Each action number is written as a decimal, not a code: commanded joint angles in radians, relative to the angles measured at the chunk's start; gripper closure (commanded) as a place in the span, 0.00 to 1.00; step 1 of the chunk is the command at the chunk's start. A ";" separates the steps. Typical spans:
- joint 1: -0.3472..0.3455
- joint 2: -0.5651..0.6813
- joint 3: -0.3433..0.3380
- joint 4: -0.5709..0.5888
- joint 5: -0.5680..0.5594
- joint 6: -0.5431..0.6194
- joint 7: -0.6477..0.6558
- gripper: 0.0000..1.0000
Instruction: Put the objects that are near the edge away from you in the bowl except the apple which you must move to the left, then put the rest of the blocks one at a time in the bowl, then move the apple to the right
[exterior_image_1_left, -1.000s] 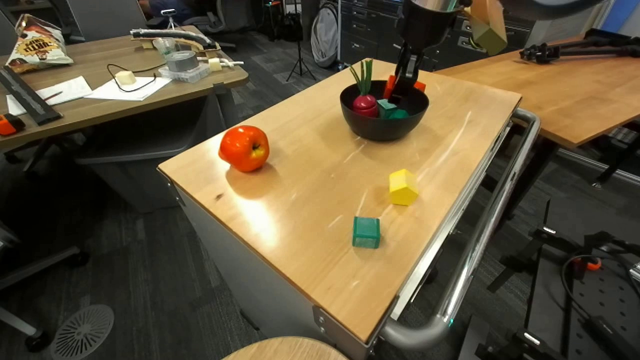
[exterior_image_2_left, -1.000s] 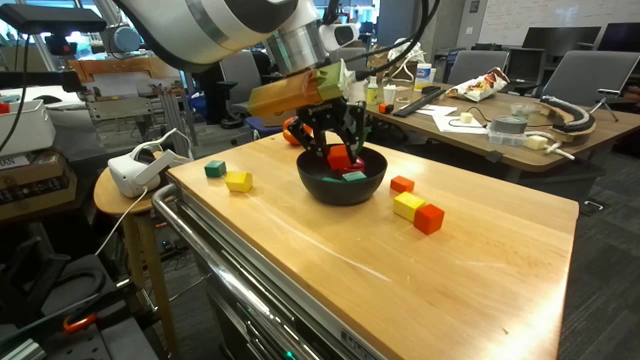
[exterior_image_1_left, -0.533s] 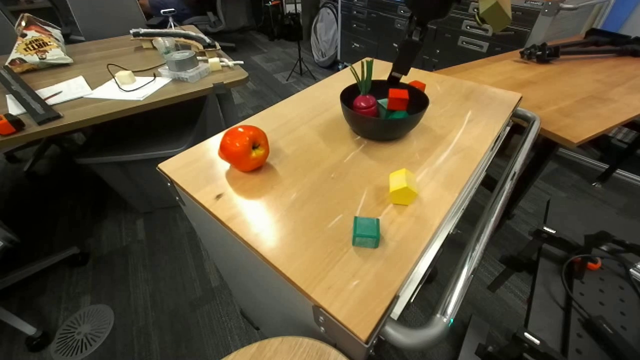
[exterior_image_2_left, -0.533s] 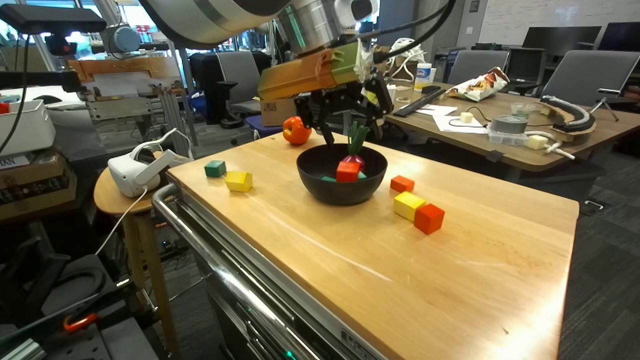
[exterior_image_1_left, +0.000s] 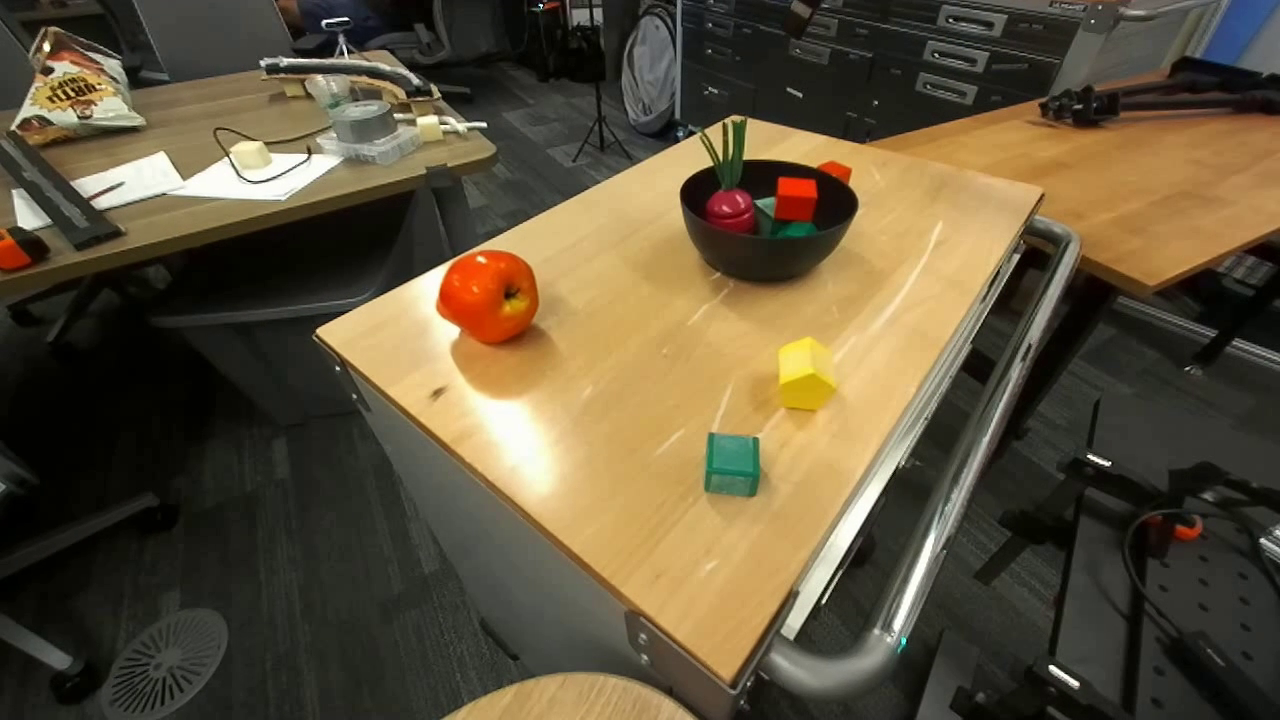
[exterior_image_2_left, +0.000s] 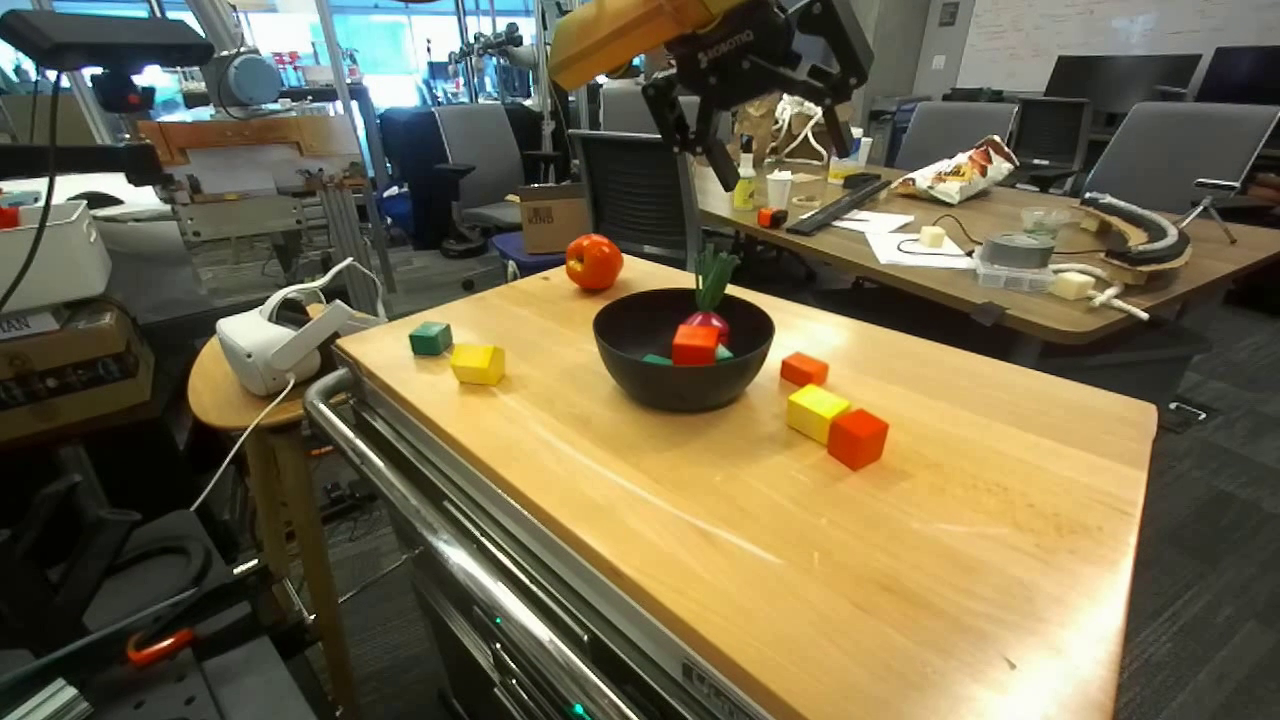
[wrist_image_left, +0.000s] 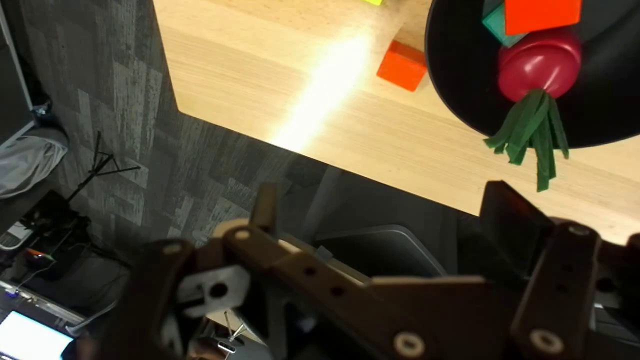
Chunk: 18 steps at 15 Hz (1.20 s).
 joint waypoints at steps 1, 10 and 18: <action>-0.003 0.000 0.005 0.001 0.005 -0.003 -0.002 0.00; -0.041 0.120 -0.071 0.124 0.125 -0.114 -0.008 0.00; -0.055 0.290 -0.099 0.186 0.239 -0.129 -0.030 0.00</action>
